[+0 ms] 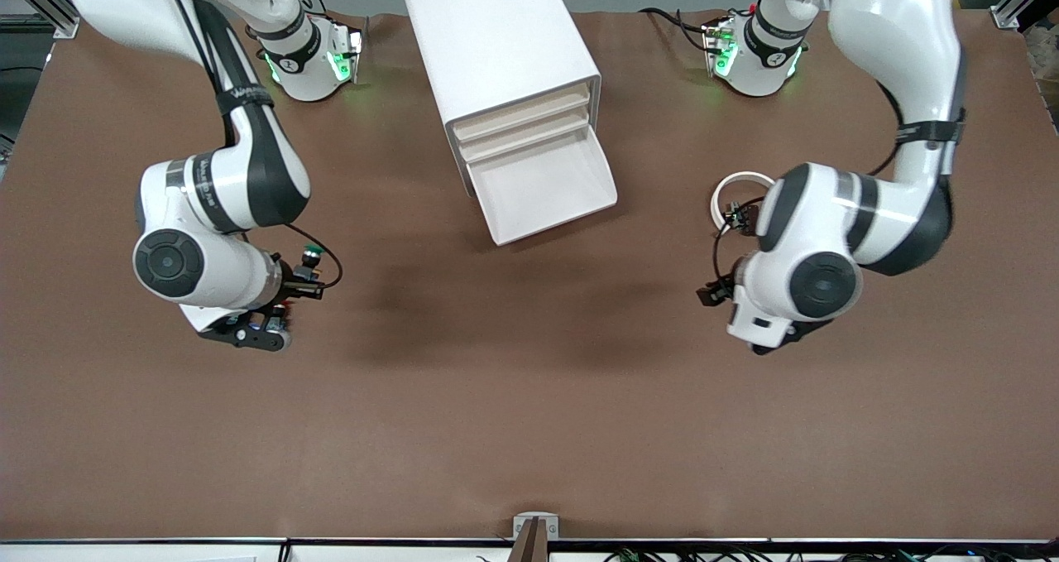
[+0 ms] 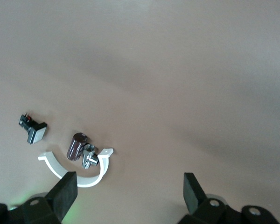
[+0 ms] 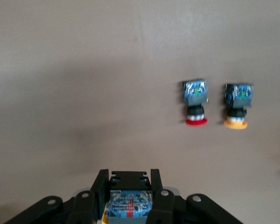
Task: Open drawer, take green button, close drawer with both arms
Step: 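Carry the green button out with the right gripper toward the red button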
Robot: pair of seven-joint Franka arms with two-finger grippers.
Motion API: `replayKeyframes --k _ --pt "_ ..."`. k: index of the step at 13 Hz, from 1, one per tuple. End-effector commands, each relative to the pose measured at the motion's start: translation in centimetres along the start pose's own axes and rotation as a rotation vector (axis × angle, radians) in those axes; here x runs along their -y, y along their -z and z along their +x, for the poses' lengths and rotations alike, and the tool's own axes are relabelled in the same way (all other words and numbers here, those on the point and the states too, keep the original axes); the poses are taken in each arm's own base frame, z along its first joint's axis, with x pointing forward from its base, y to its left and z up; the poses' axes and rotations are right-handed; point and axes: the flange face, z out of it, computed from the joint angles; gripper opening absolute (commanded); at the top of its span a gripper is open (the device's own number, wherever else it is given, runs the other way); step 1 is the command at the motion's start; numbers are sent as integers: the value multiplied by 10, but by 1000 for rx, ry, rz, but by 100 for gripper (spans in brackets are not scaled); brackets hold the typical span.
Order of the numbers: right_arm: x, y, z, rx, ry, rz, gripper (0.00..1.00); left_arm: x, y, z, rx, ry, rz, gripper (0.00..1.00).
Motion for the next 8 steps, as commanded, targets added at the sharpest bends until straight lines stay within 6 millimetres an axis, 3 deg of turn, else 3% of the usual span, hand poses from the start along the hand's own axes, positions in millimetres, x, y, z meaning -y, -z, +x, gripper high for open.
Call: replayKeyframes --k 1,8 --pt "-23 -39 19 -16 58 9 14 -23 -22 -25 -48 -79 -3 100" --pt "-20 -110 54 -70 123 -31 15 -102 -80 -92 -131 -247 -164 100"
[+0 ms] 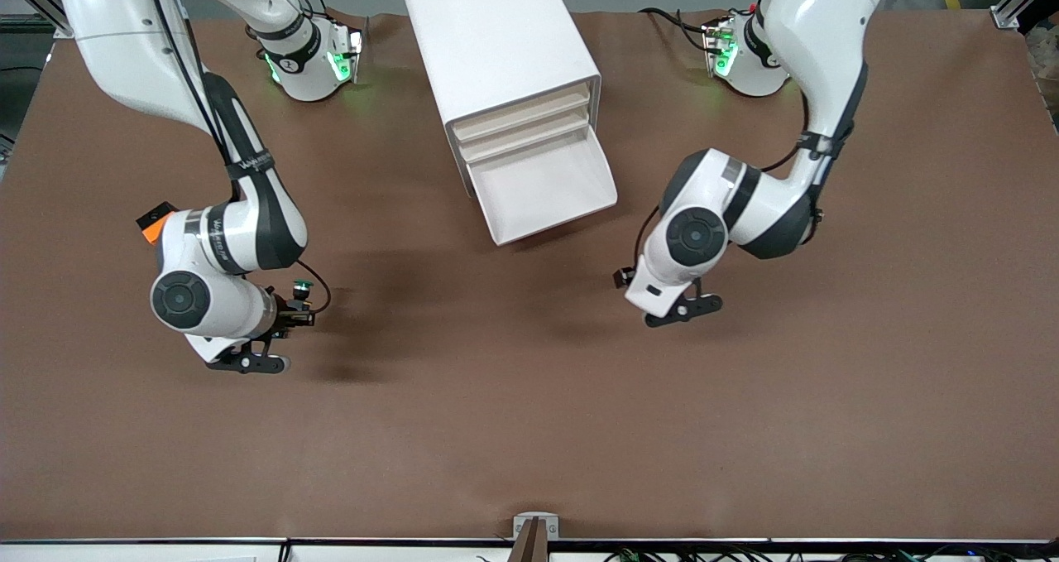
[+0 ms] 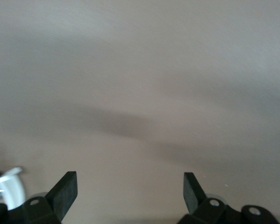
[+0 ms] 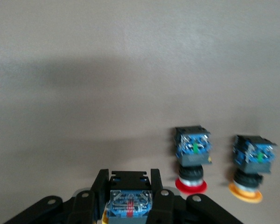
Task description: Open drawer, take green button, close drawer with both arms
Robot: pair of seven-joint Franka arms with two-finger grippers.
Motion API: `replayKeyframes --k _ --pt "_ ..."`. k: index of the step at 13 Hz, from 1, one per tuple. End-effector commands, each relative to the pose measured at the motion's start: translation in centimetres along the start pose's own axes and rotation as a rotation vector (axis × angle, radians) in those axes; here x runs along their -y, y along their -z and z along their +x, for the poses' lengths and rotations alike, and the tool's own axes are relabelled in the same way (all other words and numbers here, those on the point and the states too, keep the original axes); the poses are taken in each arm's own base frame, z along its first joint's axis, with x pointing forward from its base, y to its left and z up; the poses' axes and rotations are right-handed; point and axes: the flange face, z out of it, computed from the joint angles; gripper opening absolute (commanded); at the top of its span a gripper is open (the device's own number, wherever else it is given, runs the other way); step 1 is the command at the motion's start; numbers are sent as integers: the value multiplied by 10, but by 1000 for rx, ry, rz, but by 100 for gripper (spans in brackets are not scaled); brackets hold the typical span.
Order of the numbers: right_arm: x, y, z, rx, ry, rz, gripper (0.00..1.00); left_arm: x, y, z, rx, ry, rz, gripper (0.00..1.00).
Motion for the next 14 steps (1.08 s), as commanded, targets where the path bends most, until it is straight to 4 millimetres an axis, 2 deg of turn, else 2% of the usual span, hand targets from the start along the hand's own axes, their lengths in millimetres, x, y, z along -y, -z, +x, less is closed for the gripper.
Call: replayKeyframes --k 1,4,5,7,9,10,11,12,14 --pt "2 -22 16 -30 42 -25 15 -21 -12 -21 -17 -64 -13 100" --pt "5 -37 21 -55 56 -17 16 -46 -26 -44 -15 -99 -12 100" --pt "5 -38 21 -55 56 -17 16 -58 -22 -51 -21 -90 -33 100" --pt "5 -43 21 -53 55 -15 17 -78 -36 -71 -7 -79 -23 100" --pt "5 -43 22 -59 52 -12 21 -87 -42 -86 4 -85 -12 100" --pt "5 -43 22 -57 52 -12 38 -94 -42 -97 18 -70 -18 100" --pt "4 -40 22 -63 50 -11 83 -103 -44 -110 47 -36 -32 100" --pt "4 -36 23 -69 49 -9 100 -105 -50 -117 74 -9 -35 100" --pt "-3 -28 22 -68 36 -9 100 -112 -54 -138 140 0 -48 100"
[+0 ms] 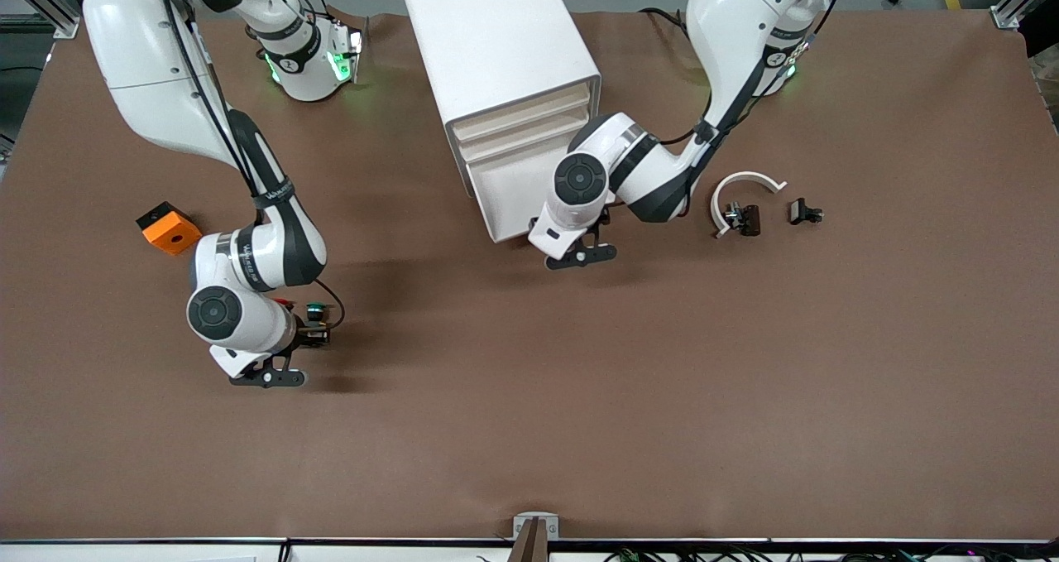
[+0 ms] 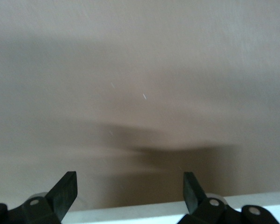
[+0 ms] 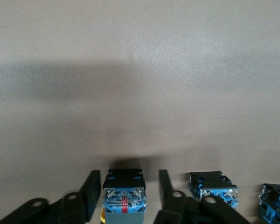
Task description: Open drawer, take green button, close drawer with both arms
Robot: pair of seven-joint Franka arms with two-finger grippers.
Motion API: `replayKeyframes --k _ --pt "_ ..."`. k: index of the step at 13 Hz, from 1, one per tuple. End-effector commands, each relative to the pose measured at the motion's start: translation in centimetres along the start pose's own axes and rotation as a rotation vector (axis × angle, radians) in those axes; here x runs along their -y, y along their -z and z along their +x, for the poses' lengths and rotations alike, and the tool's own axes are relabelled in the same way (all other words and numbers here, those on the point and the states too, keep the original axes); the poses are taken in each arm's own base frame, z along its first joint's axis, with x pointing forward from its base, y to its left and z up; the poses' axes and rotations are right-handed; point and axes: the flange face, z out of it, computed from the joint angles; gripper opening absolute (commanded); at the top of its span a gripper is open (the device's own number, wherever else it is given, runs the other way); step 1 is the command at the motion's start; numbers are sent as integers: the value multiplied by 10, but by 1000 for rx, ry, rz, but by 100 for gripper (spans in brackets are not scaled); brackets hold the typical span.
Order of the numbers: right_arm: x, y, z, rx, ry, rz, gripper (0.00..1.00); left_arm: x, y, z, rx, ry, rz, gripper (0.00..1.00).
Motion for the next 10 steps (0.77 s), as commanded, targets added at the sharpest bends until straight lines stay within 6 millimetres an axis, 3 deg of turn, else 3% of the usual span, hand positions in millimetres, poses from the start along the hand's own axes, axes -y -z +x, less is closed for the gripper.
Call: replayKeyframes --k 1,4,6,10 --pt "-8 25 2 -12 -2 -2 100 -7 -6 -25 98 35 -9 100" --pt "-11 87 -10 6 -12 -14 100 -18 -10 -59 163 49 35 100" --pt "-15 123 -19 5 -19 -17 100 -28 -25 -77 193 46 51 100" --pt "-29 195 -49 -5 -35 -21 100 -33 -58 -94 243 83 91 100"
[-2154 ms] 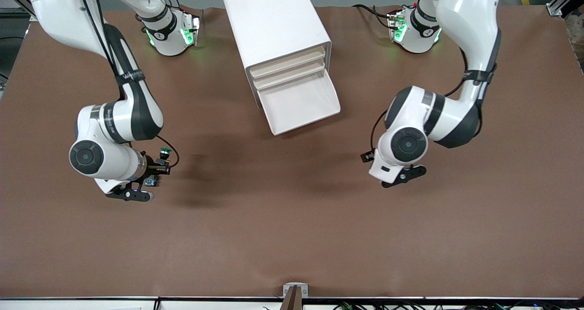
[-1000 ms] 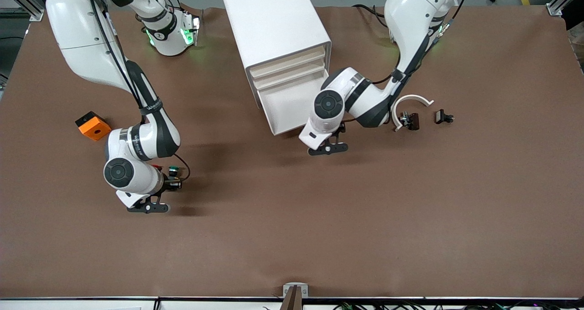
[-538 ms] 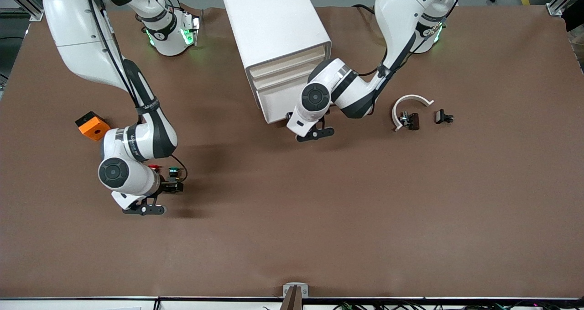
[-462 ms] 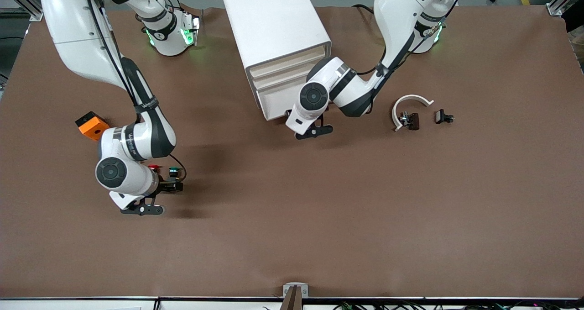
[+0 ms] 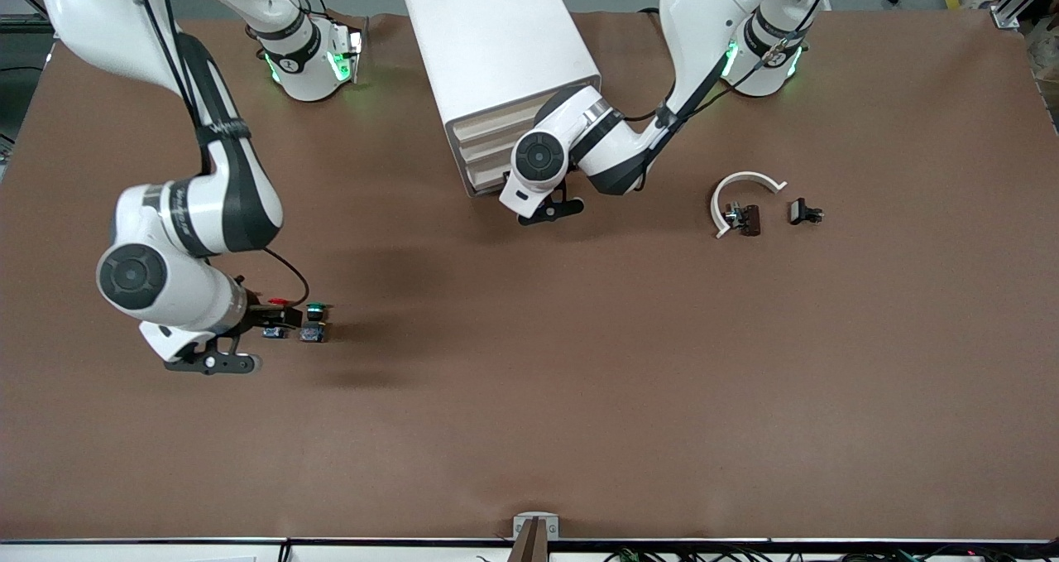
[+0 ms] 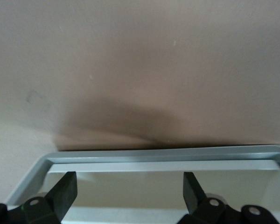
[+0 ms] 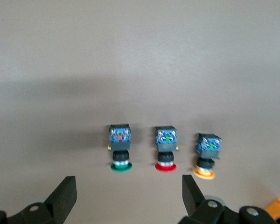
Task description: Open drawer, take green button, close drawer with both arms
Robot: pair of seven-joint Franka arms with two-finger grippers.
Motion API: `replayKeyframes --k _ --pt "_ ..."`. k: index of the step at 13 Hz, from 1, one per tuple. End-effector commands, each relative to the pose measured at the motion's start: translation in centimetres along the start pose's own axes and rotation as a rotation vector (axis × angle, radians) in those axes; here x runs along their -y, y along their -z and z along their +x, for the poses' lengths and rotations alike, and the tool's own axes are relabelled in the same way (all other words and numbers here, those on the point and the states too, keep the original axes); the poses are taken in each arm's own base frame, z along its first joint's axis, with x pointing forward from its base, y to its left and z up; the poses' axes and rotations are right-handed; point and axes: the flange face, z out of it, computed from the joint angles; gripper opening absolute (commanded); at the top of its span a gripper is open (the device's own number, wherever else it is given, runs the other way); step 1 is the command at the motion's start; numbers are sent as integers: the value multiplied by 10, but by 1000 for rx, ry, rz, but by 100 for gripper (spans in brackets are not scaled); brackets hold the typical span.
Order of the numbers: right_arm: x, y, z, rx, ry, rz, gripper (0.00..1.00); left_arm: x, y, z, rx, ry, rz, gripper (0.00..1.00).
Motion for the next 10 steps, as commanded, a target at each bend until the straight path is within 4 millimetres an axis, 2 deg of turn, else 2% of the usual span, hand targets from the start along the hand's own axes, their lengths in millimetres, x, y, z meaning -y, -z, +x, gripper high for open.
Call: replayKeyframes --k 1,3,5,6,7,10 --pt "-15 52 -33 1 -11 -13 100 -5 -16 -11 36 43 21 100" --pt "-32 92 -52 2 -20 -15 100 -11 -12 -22 26 39 19 100" --pt "-48 123 -72 14 -11 -18 100 -9 -1 -13 11 34 4 100" --pt "-60 136 -81 23 3 -16 100 -8 10 2 -18 39 -9 100" --pt "-70 147 -88 23 13 -12 100 -3 28 30 -86 53 -16 100" --pt "-112 172 -110 37 38 32 100 36 91 116 -228 119 -54 100"
